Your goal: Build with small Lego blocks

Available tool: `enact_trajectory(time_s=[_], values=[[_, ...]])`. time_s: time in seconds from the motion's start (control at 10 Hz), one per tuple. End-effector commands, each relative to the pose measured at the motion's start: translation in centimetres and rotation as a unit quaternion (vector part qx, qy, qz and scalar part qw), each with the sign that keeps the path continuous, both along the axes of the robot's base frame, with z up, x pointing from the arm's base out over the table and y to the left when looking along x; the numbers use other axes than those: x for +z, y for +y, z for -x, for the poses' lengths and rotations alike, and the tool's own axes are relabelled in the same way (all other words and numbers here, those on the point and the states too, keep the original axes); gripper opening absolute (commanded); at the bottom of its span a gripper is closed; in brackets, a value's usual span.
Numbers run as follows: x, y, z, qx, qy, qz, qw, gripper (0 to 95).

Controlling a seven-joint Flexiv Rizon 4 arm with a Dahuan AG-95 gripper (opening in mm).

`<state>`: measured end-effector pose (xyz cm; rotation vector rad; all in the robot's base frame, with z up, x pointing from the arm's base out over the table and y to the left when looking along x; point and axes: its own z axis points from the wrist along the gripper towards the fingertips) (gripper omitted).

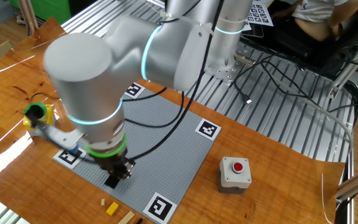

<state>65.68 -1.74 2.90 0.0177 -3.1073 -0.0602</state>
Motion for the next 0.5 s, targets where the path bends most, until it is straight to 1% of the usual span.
enact_trajectory(time_s=[0.1, 0.3, 0.5], values=[[-0.02, 0.21, 0.89, -0.007, 0.001, -0.002, 1.0000, 0.0], [-0.22, 0.32, 1.56, -0.012, 0.000, -0.004, 0.9999, 0.0], [-0.40, 0.45, 1.75, -0.015, -0.002, -0.004, 0.9999, 0.0]])
